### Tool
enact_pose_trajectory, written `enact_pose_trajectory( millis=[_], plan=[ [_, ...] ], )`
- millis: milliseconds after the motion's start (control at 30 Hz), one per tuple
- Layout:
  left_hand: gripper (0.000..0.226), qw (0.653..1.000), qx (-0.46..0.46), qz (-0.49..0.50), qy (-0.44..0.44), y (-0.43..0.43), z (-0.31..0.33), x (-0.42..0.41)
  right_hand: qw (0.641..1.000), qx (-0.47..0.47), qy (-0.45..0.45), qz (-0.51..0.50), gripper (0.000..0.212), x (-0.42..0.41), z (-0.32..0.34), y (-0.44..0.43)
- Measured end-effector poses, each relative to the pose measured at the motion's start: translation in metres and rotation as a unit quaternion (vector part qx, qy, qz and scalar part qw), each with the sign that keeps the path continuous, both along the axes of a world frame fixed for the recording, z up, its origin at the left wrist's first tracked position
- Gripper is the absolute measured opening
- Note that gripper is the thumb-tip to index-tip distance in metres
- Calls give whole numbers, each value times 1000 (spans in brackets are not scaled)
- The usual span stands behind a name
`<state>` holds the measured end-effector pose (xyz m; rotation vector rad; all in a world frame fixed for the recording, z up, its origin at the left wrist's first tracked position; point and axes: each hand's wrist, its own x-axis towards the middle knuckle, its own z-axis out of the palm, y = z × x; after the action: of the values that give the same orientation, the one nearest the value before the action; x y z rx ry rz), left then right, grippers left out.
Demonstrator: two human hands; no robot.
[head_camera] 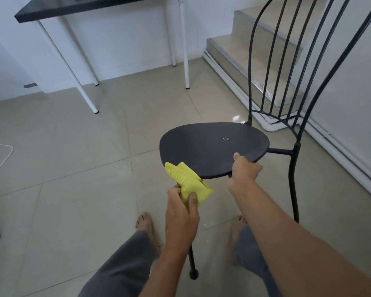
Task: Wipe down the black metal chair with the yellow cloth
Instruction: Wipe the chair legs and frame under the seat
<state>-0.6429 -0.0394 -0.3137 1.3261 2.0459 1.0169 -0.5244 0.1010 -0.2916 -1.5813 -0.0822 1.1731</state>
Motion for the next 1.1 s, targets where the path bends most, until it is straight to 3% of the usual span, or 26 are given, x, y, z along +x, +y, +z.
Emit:
enact_pose_trajectory(
  millis=[167, 467, 633, 933, 1100],
  plan=[
    [14, 998, 33, 19, -50, 21, 5, 8, 1000, 0, 3, 4, 38, -24, -5, -7],
    [20, 997, 2, 67, -38, 5, -29, 8, 999, 40, 6, 12, 28, -35, -16, -3],
    [11, 998, 40, 49, -22, 27, -12, 7, 998, 57, -6, 25, 30, -34, -15, 0],
    [3, 997, -15, 36, -62, -6, -47, 8, 997, 63, 20, 44, 27, -30, -9, 0],
    [23, 995, 57, 61, -46, 24, -19, 13, 996, 72, 18, 41, 27, -29, -13, -5]
  ],
)
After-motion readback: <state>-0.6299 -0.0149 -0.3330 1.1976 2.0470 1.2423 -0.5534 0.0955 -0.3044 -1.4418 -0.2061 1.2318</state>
